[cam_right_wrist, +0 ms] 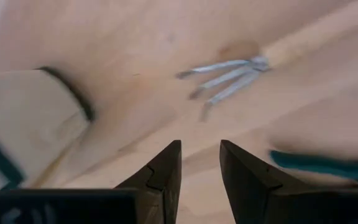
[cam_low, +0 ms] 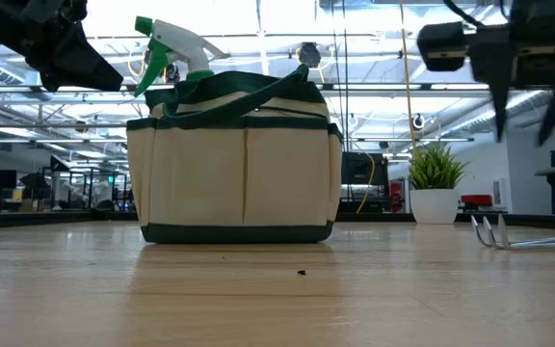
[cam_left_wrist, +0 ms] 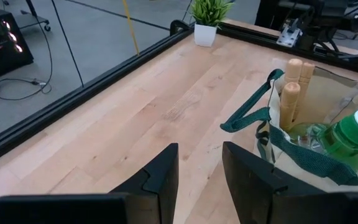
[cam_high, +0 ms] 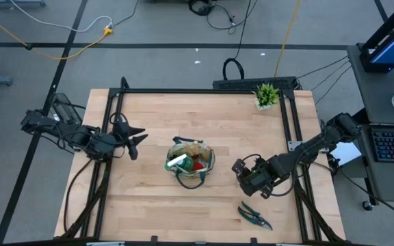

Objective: Pick & Place Garden tools in Gardening bag
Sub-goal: Put the brown hand rake into the white gardening bag

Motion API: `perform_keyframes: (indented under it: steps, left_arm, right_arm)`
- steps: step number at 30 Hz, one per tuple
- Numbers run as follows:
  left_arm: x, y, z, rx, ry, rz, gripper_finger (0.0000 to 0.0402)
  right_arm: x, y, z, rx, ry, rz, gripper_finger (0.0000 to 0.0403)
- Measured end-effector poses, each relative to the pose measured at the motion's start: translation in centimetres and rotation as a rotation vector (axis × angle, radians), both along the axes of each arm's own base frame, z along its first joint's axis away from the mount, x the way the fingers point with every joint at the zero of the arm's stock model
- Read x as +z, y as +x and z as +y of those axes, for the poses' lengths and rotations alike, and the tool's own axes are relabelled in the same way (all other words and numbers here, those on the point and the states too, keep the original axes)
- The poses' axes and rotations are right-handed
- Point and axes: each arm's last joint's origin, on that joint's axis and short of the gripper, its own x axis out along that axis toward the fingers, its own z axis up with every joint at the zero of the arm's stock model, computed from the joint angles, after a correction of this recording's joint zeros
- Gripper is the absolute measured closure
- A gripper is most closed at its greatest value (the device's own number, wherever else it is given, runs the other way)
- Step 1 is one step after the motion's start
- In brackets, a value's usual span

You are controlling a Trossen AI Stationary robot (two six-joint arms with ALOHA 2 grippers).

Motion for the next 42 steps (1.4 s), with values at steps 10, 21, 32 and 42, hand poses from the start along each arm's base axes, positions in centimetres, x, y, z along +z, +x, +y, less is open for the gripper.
perform_keyframes:
  steps: [10, 21, 32, 42]
  left_arm:
    - [0.0, 0.0, 0.0, 0.004, 0.007, 0.001, 0.0272]
    - [0.0, 0.0, 0.0, 0.006, 0.011, 0.003, 0.0272]
    - [0.0, 0.1, 0.5, 0.034, 0.017, 0.01, 0.0272]
    - [0.0, 0.1, 0.8, 0.059, 0.025, 0.016, 0.0272]
  right_arm:
    - [2.1, -1.1, 0.6, -0.073, 0.123, 0.202, 0.0303]
    - [1.2, -1.4, 1.8, -0.118, 0.212, 0.352, 0.0303]
    - [0.2, -1.1, 0.5, -0.247, 0.164, 0.468, 0.0303]
    - [-0.1, -0.9, -0.5, -0.339, 0.175, 0.501, 0.0303]
